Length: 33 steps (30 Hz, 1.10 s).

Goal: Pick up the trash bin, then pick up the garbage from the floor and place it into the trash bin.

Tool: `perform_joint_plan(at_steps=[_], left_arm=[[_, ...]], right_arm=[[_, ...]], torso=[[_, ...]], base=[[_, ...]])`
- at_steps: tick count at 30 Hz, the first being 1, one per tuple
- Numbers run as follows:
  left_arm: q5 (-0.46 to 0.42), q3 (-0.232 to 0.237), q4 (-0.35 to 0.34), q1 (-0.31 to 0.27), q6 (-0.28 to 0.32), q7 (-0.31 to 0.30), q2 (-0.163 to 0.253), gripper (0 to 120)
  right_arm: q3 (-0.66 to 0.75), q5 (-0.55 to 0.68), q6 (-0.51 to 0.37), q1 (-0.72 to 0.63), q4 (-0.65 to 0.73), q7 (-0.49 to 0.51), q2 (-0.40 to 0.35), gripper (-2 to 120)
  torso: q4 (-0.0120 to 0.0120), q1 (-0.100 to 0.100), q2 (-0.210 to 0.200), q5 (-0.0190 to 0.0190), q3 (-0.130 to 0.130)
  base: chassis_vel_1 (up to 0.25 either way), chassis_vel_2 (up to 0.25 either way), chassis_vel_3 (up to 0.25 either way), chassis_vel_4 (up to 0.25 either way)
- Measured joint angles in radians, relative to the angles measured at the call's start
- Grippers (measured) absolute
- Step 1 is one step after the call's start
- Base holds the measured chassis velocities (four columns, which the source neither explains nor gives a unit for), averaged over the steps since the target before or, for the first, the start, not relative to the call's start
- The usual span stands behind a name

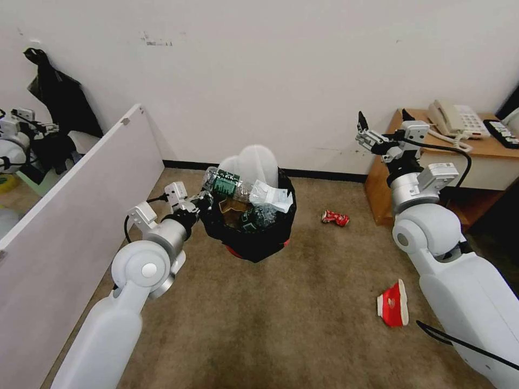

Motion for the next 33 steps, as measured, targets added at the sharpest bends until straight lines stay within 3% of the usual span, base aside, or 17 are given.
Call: perform_joint_plan(at_steps=[24, 33], left_arm=[[0.001, -0.005, -0.008, 0.007, -0.001, 0.001, 0.001, 4], [0.001, -0.005, -0.009, 0.010, -0.001, 0.001, 0.004, 4]], right_arm=[[-0.005, 0.002, 0.000, 0.007, 0.005, -0.007, -0.002, 100], [-0.003, 0.022, 0.030, 0.006, -0.002, -0.051, -0.002, 100]], torso=[[-0.0003, 0.000, 0.000, 0.0000, -0.001], [-0.0003, 0.000, 0.000, 0.0001, -0.001]], base=[[-0.004, 0.007, 0.007, -0.005], [0.000, 0.000, 0.000, 0.000]])
